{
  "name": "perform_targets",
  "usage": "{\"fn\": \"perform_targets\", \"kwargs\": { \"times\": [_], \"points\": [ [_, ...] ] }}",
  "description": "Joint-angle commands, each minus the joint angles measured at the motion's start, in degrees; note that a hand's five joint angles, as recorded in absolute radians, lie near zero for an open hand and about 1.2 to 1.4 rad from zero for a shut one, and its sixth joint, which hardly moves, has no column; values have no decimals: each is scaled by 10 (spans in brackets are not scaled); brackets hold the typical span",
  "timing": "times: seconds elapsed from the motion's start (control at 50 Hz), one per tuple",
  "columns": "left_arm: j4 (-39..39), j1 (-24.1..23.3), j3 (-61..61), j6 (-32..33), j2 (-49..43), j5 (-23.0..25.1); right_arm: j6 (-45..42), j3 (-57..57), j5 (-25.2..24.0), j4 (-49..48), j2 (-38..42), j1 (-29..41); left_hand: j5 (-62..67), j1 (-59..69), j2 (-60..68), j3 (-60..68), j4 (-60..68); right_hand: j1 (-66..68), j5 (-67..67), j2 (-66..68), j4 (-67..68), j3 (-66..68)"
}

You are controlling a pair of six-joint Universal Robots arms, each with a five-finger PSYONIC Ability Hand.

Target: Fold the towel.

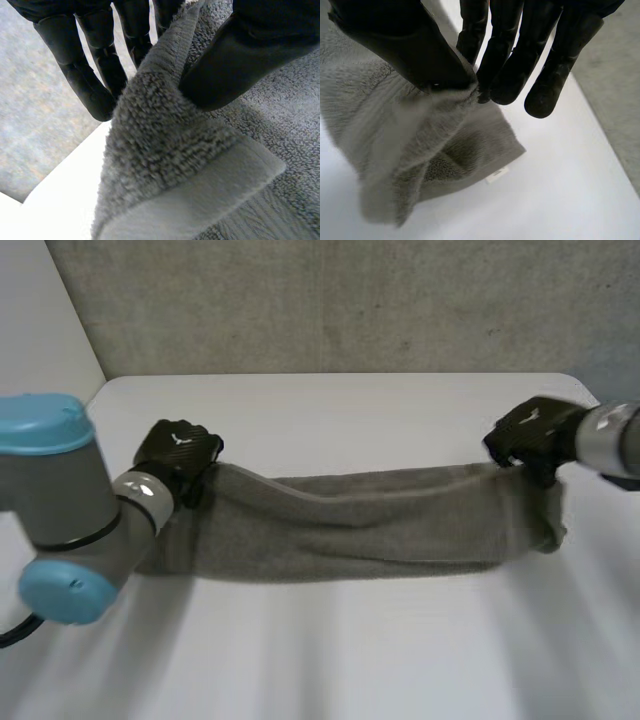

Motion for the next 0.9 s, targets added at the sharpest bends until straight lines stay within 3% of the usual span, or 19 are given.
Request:
{"fn": "perform_targets", "kwargs": {
  "times": [0.02, 0.08, 0.12, 0.16, 0.22, 0.24, 0.26, 0.28, 0.3, 0.36, 0.44, 0.52, 0.64, 0.74, 0.9],
  "points": [
    [-9, 0, 157, 0, -84, -2, 1, -189, 47, -33, 132, 47, -140, -8, -58, -78, -63, 39, 32, 48, 37, 35],
    [-6, -1, 242, 0, -97, -1, 3, -246, 47, -54, 150, 57, -140, -8, -58, -78, -63, 39, 32, 48, 37, 35],
    [-2, -1, 285, -3, -99, 0, 34, -367, 49, -124, 167, 78, -140, -8, -58, -78, -63, 39, 32, 48, 37, 35],
    [11, -1, 330, -5, -98, 0, 71, -420, 51, -176, 168, 84, -140, -8, -58, -78, -63, 39, 32, 48, 37, 35],
    [79, -5, 399, -12, -87, -8, 189, -497, 77, -293, 161, 80, -140, -8, -58, -78, -63, 39, 32, 48, 37, 35],
    [135, -6, 410, -24, -77, -19, 248, -512, 94, -335, 149, 76, -140, -8, -58, -78, -63, 39, 32, 48, 37, 35],
    [201, -4, 407, -47, -57, -36, 249, -512, 94, -335, 149, 76, -140, -8, -58, -78, -63, 39, 32, 48, 37, 35],
    [202, -4, 407, -47, -57, -36, 295, -521, 101, -368, 126, 74, -140, -8, -58, -78, -63, 39, 32, 48, 37, 35],
    [256, 0, 407, -73, -37, -48, 328, -524, 102, -390, 110, 70, -140, -8, -58, -78, -63, 39, 32, 48, 37, 35],
    [319, 14, 414, -120, -16, -57, 332, -514, 98, -406, 99, 60, -140, -8, -58, -78, -63, 39, 32, 48, 37, 35],
    [307, 29, 413, -137, -17, -47, 294, -482, 64, -397, 95, 49, -140, -8, -58, -78, -63, 39, 32, 48, 37, 35],
    [289, 36, 376, -141, -28, -10, 243, -436, 27, -349, 99, 61, -140, -8, -58, -78, -63, 39, 32, 48, 37, 35],
    [304, 58, 245, -138, -41, 52, 195, -383, 11, -326, 114, 74, -140, -8, -58, -78, -63, 39, 32, 48, 37, 35],
    [334, 65, 157, -136, -68, 85, 172, -290, 3, -324, 124, 78, -140, -8, -58, -78, -63, 39, 32, 48, 37, 35],
    [344, 89, 52, -132, -142, 99, 116, -50, -23, -387, 165, 78, -140, -8, -58, -78, -63, 39, 32, 48, 37, 35]
  ]
}}
